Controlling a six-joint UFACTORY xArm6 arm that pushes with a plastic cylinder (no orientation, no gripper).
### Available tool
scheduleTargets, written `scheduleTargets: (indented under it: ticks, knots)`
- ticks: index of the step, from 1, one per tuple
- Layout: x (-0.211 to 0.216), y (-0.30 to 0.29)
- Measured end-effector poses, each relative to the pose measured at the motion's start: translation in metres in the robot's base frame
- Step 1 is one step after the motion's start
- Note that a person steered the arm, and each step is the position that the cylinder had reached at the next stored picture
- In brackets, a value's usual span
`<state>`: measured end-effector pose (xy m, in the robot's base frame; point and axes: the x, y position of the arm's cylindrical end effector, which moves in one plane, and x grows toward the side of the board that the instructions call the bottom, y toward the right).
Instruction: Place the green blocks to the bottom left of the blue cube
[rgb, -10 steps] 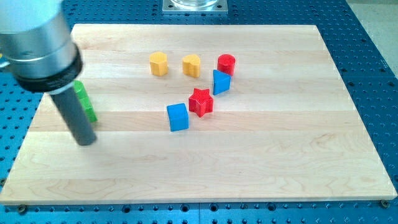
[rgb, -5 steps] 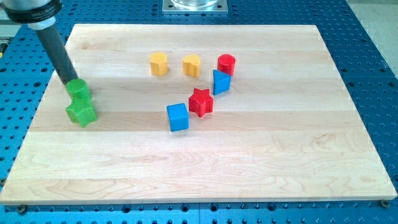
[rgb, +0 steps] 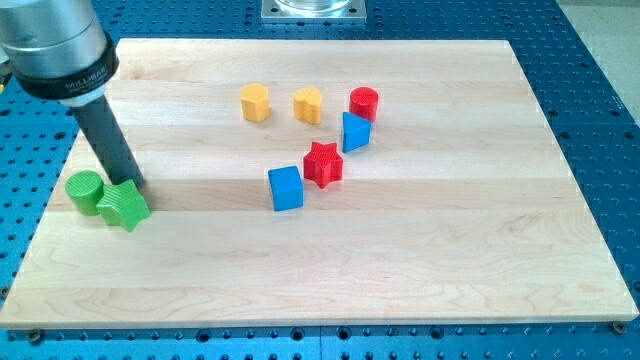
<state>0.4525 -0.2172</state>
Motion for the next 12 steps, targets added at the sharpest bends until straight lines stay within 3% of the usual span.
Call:
scheduleTargets:
  ticks: [1,3,5,8,10,11,12]
  knots:
    - [-0.046,-0.008]
    - [-0.027,-0.086]
    - [0.017,-0.073]
    - [0.040,-0.021]
    - [0.046,0.047]
    - [0.047,0.038]
    - [0.047,-0.013]
